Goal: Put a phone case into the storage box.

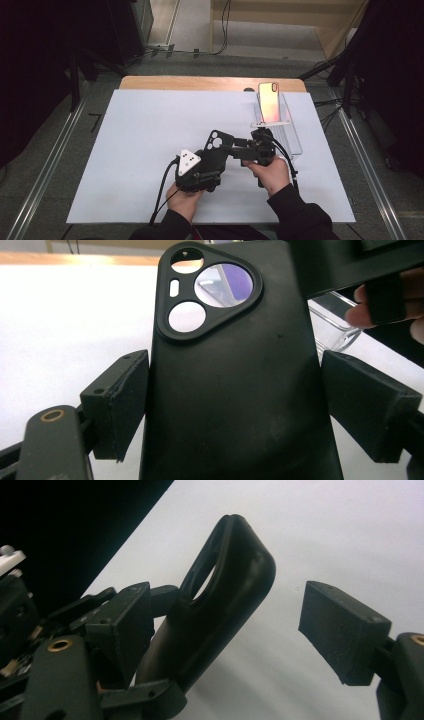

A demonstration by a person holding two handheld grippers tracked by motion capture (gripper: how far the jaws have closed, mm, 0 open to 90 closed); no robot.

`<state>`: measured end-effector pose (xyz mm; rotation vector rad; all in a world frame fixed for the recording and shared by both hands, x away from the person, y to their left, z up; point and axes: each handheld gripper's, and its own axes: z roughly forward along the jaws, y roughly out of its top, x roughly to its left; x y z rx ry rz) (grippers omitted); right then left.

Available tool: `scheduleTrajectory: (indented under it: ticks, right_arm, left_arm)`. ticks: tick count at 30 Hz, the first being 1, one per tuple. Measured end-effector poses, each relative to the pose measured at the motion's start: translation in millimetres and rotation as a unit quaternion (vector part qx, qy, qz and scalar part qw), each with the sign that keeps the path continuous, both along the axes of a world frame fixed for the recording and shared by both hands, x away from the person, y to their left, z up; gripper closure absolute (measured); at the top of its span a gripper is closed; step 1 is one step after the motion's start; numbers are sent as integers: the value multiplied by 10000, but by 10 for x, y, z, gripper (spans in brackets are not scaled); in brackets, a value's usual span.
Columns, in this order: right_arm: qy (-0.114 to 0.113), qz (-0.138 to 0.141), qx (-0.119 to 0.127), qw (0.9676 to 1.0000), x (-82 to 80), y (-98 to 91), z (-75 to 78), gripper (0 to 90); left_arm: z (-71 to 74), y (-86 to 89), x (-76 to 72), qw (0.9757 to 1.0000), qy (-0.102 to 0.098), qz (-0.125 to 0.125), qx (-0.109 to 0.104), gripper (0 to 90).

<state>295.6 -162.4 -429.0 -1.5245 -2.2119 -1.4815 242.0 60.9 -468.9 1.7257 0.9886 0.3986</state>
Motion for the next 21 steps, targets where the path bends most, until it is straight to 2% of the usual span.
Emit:
scheduleTrajectory:
  ticks: [1,5,8,12,16,21]
  right_arm:
    - [13,-21,23,10000,7,7,-3,212]
    - [52,-33,126,9999,36,19,-3,243]
    - [63,-51,232,9997,62,13,9,321]
    - [148,-43,395,9991,97,6,29,472]
    - [318,-80,670,9972,120,-10,25,647]
    - [480,-31,976,9941,117,-30,43,726]
  left_arm:
    - [1,-1,-11,10000,-73,0,23,153]
    - [15,-12,-45,9999,-118,37,-49,153]
    - [21,-25,-69,9997,-221,37,-55,152]
    - [18,-31,-86,9996,-147,5,-242,151]
    - [10,-50,-106,9996,-122,-46,-263,150]
    - [5,-48,-106,9994,-58,-105,-335,145]
